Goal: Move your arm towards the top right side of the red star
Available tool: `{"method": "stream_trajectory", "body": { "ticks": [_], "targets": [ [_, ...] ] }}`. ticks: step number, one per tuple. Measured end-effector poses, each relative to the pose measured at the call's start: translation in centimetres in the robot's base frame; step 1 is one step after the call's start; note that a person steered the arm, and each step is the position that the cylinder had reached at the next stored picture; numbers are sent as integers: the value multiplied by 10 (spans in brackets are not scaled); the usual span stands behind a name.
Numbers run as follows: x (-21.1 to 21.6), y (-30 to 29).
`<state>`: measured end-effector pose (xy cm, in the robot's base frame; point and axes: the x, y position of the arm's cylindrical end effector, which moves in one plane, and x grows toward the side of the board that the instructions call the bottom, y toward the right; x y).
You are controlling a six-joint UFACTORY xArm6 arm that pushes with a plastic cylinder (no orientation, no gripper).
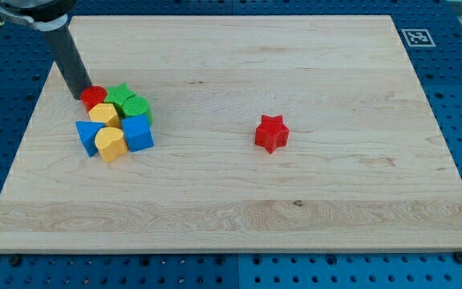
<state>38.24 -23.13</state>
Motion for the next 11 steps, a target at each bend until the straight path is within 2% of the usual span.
{"method": "stream_trajectory", "body": {
  "ticks": [1, 2, 3, 4, 5, 6, 8, 9, 11],
  "targets": [
    [-48, 5],
    [-72, 37],
    [-72, 104],
    [-59, 177],
    [-36, 223],
    [-20, 241],
    [25, 340],
    [45, 361],
    [60, 308]
  ]
}}
